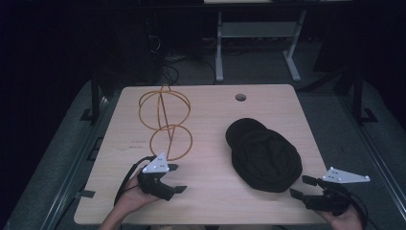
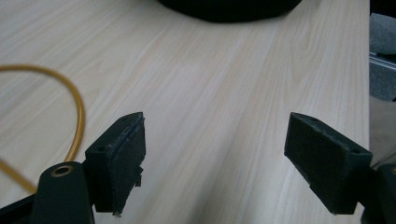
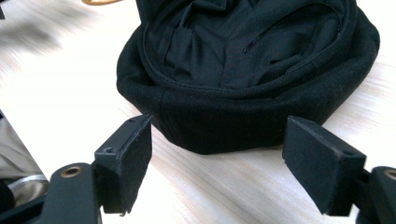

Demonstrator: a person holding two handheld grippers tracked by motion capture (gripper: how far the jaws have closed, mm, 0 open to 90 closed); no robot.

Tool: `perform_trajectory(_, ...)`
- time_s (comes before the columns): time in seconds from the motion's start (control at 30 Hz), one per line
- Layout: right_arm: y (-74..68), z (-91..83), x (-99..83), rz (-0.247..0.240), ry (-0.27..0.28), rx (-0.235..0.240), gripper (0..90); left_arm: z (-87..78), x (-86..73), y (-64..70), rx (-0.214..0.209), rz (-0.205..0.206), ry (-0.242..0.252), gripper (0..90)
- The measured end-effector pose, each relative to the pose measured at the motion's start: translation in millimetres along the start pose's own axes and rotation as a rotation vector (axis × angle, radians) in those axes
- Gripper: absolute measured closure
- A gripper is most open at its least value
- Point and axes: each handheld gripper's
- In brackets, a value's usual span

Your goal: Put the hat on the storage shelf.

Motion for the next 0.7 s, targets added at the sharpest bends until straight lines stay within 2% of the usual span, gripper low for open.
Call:
perform_trajectory(0.2, 2.4, -0.7, 0.1, 0.003, 0.008, 0.005, 22.5, 12.7, 26.0, 3.8, -0.036, 0.036, 0.026, 20.4)
perform_trajectory(0.37, 2.4, -0.2, 0.3, 0.003, 0.003, 0.007, 21.9, 23.7, 38.5, 4.6, -0.056, 0.061, 0.017, 20.3)
perform_trajectory(0.4, 2.5, -0.3, 0.8, -0.002, 0.005, 0.008, 21.8, 29.5, 46.0, 5.7, -0.070, 0.069, 0.015, 20.3)
perform_trajectory(0.43, 2.5, -0.3, 0.8, -0.002, 0.005, 0.008, 21.8, 29.5, 46.0, 5.7, -0.070, 0.069, 0.015, 20.3)
perform_trajectory(0.47, 2.6, -0.4, 1.3, -0.004, 0.009, 0.010, 21.7, 34.6, 53.2, 6.2, -0.080, 0.086, 0.014, 20.3)
perform_trajectory(0.7, 2.2, 1.1, 1.4, -0.013, 0.001, 0.018, 21.7, 51.4, 74.9, 11.1, -0.108, 0.125, 0.016, 20.7)
Point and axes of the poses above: each handheld gripper's, and its own axes: z roughly forward along the jaws, x roughly out of its top, y roughly to its right, and after that the axes turned 6 degrees about z, right-handed
